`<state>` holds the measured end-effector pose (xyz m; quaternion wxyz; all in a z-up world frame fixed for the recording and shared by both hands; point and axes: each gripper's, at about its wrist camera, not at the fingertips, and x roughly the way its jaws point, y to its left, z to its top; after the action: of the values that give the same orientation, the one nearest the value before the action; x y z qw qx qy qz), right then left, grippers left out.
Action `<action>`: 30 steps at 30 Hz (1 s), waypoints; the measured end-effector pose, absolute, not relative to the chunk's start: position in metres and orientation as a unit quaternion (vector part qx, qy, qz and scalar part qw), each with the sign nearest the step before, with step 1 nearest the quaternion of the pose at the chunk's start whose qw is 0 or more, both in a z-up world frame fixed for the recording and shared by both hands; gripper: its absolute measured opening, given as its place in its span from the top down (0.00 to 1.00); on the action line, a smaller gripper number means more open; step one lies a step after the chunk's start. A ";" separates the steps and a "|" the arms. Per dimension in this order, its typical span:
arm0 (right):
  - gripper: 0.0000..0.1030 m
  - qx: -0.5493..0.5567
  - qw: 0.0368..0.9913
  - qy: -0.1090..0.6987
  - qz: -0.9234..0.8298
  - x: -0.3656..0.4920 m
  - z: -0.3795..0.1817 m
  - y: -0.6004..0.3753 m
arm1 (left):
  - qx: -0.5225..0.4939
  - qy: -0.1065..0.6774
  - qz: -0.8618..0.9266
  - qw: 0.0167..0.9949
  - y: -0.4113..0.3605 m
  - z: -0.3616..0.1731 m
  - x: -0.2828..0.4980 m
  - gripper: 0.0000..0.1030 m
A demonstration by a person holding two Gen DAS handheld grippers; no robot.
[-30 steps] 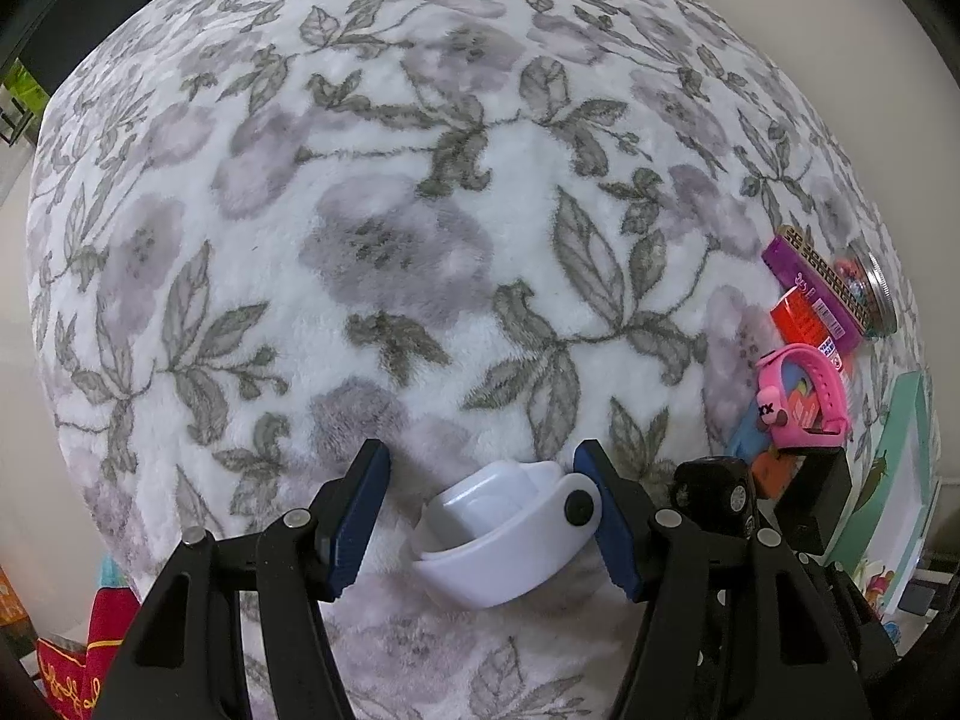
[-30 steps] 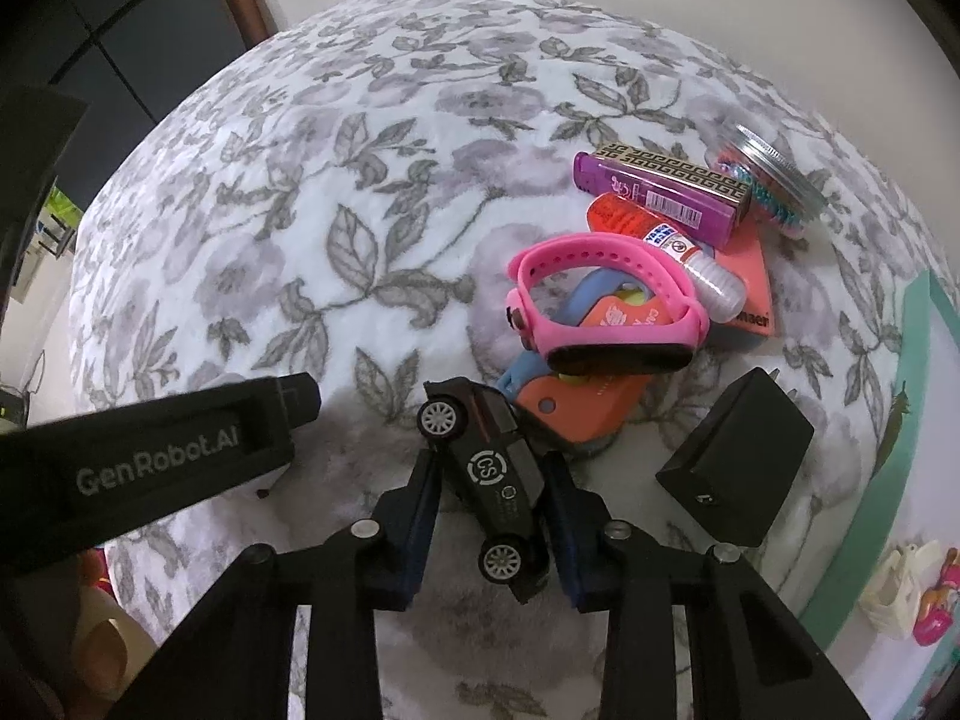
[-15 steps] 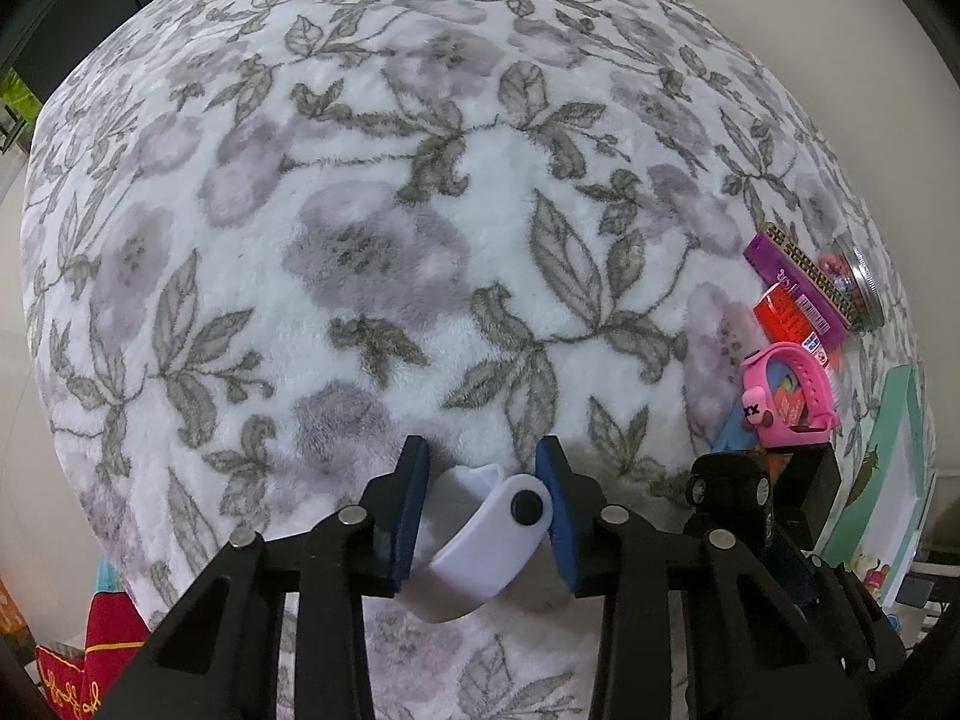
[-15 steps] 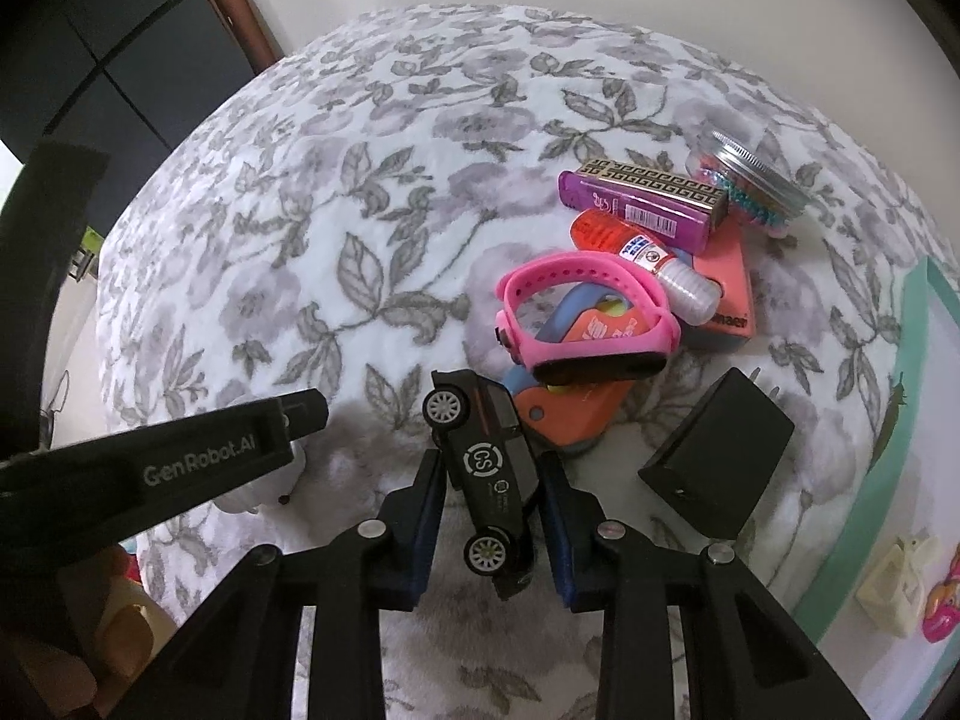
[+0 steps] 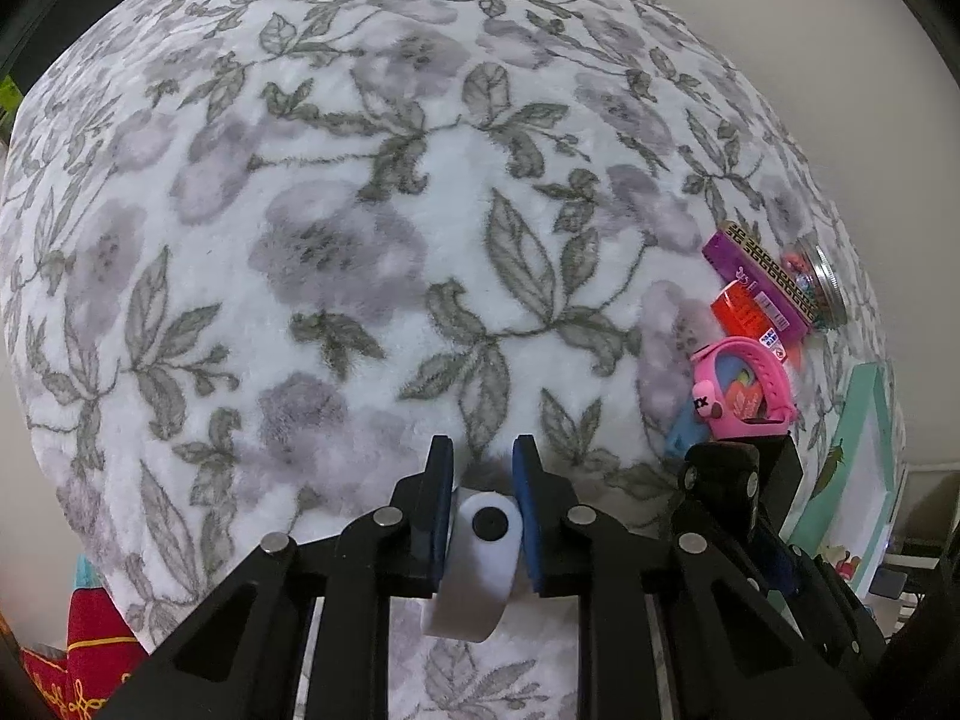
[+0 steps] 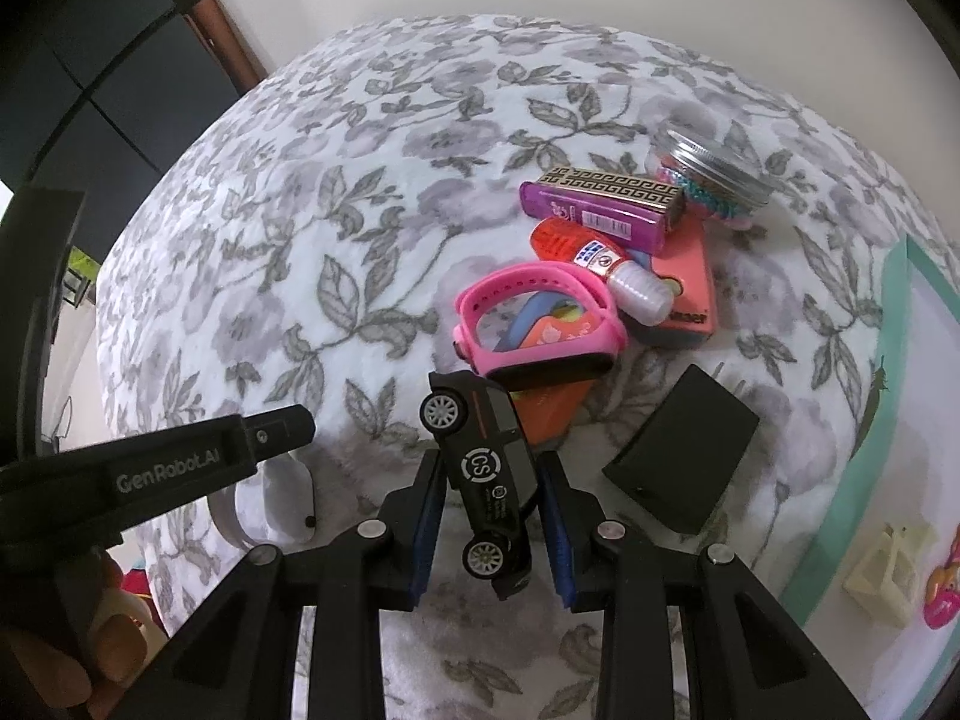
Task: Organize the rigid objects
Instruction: 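Carry the watch band and toy car over the tray with both grippers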
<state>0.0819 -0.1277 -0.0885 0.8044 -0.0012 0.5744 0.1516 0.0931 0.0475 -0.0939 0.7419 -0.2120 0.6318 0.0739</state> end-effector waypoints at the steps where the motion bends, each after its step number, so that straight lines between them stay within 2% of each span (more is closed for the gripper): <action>1: 0.68 -0.002 0.804 0.575 0.151 0.082 -0.089 -0.128 | -0.212 0.632 0.073 0.742 0.046 -0.093 0.093 0.80; 11: 0.68 0.011 0.810 0.568 0.148 0.081 -0.083 -0.132 | -0.233 0.615 0.042 0.752 0.038 -0.069 0.093 0.80; 15: 0.68 0.032 0.824 0.548 0.141 0.081 -0.064 -0.149 | -0.247 0.586 -0.002 0.772 0.026 -0.037 0.094 0.80; 21: 0.68 0.069 0.852 0.505 0.116 0.075 -0.025 -0.191 | -0.232 0.549 -0.073 0.800 -0.013 0.004 0.093 0.80; 30: 0.68 0.127 0.873 0.469 0.046 0.067 0.003 -0.274 | -0.176 0.564 -0.144 0.794 -0.107 0.001 0.091 0.80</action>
<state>0.0675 -0.2735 0.0026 0.8727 0.1267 0.4694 0.0459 0.0906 -0.1065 0.0013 0.7939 -0.1755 0.5641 -0.1439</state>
